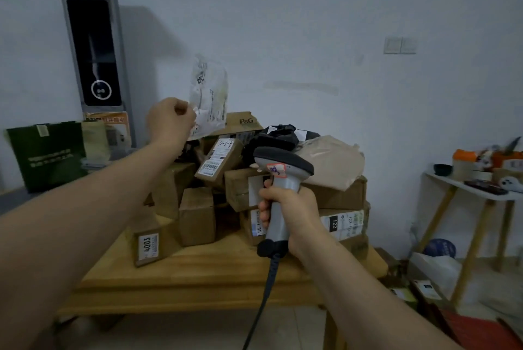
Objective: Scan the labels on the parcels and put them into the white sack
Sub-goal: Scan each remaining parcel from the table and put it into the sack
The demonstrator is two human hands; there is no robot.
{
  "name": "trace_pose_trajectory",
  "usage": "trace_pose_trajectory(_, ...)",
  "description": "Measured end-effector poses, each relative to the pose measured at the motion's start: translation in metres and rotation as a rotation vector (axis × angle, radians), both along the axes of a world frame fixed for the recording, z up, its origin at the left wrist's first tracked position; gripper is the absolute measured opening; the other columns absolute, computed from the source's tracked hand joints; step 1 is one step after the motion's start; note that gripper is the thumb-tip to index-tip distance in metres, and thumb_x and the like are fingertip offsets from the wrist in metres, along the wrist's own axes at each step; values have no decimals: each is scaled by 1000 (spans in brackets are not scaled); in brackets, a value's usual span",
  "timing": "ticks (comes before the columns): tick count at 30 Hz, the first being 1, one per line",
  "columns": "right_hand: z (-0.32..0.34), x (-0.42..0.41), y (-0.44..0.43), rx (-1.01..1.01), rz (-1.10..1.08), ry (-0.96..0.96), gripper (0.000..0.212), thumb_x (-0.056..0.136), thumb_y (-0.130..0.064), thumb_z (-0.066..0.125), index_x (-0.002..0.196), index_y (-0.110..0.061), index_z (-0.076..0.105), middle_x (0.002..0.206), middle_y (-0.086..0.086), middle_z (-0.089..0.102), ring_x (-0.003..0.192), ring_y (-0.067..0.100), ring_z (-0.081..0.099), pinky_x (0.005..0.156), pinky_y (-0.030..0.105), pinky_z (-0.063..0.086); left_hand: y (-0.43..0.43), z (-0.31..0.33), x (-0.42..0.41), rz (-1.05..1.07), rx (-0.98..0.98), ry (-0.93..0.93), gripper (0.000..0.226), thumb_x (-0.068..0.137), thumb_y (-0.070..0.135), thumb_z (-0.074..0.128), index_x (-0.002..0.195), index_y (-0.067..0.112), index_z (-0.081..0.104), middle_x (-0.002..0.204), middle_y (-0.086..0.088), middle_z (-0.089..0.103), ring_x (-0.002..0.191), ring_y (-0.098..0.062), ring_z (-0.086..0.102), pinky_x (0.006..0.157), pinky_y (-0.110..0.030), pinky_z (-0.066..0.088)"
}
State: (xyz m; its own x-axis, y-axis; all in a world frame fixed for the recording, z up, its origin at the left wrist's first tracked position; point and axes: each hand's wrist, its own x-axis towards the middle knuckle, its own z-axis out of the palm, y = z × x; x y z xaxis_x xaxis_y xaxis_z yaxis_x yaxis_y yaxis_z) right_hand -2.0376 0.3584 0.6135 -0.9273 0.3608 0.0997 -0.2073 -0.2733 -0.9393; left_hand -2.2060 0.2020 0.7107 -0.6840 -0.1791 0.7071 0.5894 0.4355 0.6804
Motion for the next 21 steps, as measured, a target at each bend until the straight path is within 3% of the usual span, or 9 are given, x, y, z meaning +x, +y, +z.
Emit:
trace_pose_trajectory(3,-5,8,-9,0,-12,23,7,84,1,63,85,-6,61,50,5,58,39,16,52,43,25,44,-33,-34,27,61,-125,110,19,90,19,63,106,11,68,93,2,64,87,-15,60,80,-32,49)
trace_pose_trajectory(8,-18,25,-34,8,-8,1,10,84,1,64,76,-3,58,51,6,59,40,17,52,44,26,44,-73,-118,75,-36,-121,43,6,90,21,65,96,22,68,81,12,62,74,-1,58,68,-15,45)
trace_pose_trajectory(12,-37,39,-52,21,36,-79,9,83,1,64,79,-6,60,50,5,58,39,15,50,42,24,43,-86,-180,100,-253,353,-337,10,90,11,66,83,18,64,86,-1,68,73,-11,68,57,-16,54)
trace_pose_trajectory(14,-50,45,-59,73,46,-147,6,82,0,65,83,-4,60,50,5,58,39,15,51,43,25,43,-93,-207,106,-276,497,-523,11,89,3,65,81,11,63,85,-7,68,73,-17,67,52,-14,53)
trace_pose_trajectory(18,-75,52,-71,158,100,-299,6,82,-1,65,85,-1,60,51,6,59,39,14,52,41,23,44,-113,-248,106,-221,527,-718,13,86,-5,64,76,2,60,84,-12,63,73,-23,64,50,-19,55)
trace_pose_trajectory(21,-92,55,-79,181,131,-383,7,82,-1,65,82,-1,58,53,7,59,41,16,52,42,24,44,-127,-263,102,-168,447,-767,8,87,-6,64,82,0,61,87,-12,63,80,-27,64,59,-27,57)
